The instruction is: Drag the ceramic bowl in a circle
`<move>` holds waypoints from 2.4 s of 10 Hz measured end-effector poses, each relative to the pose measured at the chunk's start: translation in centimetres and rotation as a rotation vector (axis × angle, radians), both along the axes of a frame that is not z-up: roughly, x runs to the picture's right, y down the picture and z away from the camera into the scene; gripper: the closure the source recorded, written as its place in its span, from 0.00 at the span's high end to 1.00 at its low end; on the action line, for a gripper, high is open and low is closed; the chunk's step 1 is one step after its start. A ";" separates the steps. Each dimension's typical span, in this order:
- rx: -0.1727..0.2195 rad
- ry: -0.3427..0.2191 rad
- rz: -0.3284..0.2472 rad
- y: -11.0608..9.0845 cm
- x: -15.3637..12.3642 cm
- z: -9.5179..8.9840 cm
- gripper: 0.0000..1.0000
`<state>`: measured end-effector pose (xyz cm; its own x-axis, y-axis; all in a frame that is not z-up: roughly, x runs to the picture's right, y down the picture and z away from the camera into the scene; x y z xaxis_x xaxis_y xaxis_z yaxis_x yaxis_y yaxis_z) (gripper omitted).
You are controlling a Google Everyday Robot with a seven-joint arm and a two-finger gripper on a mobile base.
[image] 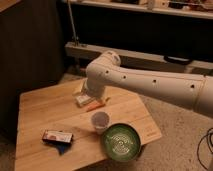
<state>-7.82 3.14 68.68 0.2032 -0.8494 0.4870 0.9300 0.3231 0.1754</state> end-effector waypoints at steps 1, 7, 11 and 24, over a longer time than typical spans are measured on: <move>0.016 0.012 -0.016 -1.1 1.6 -0.3 0.80; 0.015 0.105 0.000 -1.1 16.9 -2.0 0.80; -0.013 0.142 0.008 0.1 19.7 -1.6 0.80; 0.001 -0.279 0.264 5.6 33.0 1.2 0.80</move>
